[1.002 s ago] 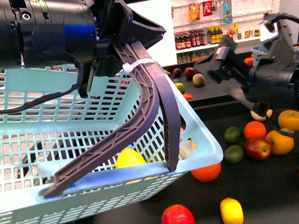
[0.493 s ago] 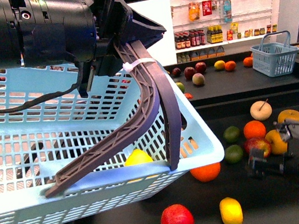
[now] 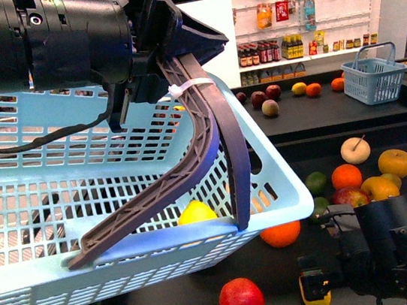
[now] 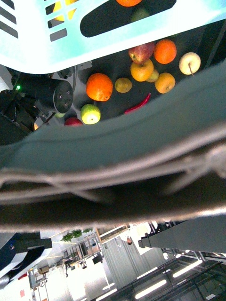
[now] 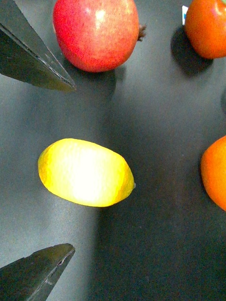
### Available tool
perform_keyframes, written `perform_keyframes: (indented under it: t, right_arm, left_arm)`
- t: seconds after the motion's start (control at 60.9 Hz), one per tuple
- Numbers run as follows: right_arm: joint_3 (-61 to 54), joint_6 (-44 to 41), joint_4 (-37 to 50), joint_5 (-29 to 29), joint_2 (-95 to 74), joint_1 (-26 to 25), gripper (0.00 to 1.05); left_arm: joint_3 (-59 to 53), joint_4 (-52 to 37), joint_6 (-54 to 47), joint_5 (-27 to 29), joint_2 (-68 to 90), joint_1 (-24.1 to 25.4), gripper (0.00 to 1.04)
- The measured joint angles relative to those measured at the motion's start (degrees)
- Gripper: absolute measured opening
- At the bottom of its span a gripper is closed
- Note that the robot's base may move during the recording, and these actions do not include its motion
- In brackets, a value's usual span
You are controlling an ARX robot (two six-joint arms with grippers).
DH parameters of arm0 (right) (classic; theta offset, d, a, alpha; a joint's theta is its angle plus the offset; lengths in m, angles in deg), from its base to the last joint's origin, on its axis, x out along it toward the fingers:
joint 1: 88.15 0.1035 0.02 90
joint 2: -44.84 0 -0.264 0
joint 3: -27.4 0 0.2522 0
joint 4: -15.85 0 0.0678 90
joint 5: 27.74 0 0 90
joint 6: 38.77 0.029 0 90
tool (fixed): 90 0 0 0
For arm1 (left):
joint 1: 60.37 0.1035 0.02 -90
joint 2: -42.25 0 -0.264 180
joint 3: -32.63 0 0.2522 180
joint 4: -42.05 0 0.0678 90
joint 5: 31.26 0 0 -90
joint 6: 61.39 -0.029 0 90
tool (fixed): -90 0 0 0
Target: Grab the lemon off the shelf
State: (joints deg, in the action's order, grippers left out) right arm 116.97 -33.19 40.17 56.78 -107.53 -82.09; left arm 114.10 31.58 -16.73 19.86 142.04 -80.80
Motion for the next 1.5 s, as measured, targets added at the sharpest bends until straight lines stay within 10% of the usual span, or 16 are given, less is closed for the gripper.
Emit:
perform_keyframes:
  t: [0.887,1.216,1.495]
  right_arm:
    - [14.4,-3.3,-6.8,2.4,-11.0,0.6,0.97]
    - [14.9,-3.3,-6.0,2.3,-11.0,0.9,0.53]
    - [9.9,-0.8,-3.6,2.9,-7.1,-0.3,0.48]
  left_arm:
    - [0.0,0.0,0.0,0.0,0.0,0.0,0.06]
    - [0.0,0.0,0.0,0.1,0.0,0.0,0.06]
    - [0.0,0.0,0.0,0.0,0.0,0.0,0.06]
